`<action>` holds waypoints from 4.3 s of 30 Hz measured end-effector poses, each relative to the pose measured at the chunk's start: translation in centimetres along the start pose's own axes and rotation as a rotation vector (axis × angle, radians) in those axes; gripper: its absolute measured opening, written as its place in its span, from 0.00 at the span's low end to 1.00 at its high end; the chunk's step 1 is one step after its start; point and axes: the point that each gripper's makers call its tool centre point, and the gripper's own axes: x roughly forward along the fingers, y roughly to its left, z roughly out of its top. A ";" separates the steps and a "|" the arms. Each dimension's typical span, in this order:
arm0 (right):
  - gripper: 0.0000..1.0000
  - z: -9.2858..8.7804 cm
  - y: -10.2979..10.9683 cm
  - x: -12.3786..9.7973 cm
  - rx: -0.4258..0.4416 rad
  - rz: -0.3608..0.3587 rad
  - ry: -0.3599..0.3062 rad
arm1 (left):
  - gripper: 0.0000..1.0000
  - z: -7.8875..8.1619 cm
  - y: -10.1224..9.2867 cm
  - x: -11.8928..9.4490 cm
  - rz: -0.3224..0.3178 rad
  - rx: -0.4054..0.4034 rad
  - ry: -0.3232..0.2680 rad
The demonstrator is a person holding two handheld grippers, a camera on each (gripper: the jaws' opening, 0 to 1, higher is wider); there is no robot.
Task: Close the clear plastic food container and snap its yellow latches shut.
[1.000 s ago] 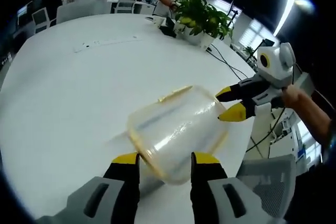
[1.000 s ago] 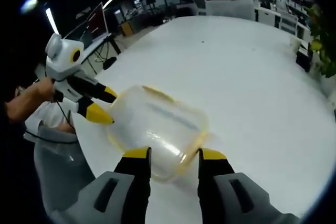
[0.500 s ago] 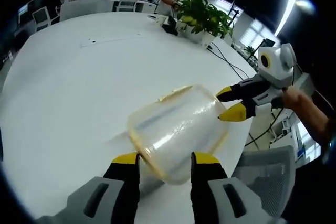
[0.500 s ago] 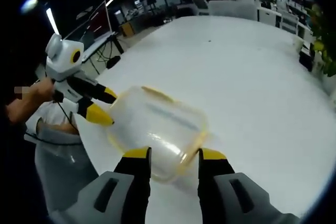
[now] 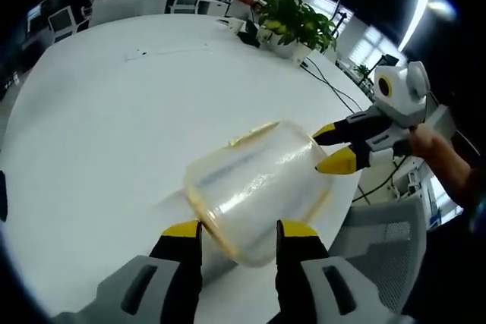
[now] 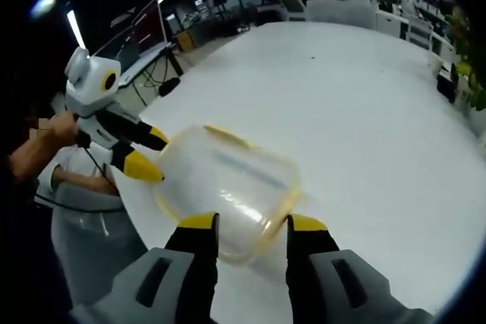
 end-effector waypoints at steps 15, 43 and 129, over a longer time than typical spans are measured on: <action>0.32 -0.2 1.7 0.6 -0.013 0.006 0.022 | 0.31 -1.4 0.7 -1.1 0.003 -0.008 0.019; 0.32 1.0 2.1 -0.6 -0.209 0.060 -0.009 | 0.32 -0.5 0.8 -2.5 0.007 0.067 -0.041; 0.36 4.8 5.4 5.7 -0.680 0.435 0.215 | 0.29 -0.4 -6.8 1.0 -0.114 0.807 -0.067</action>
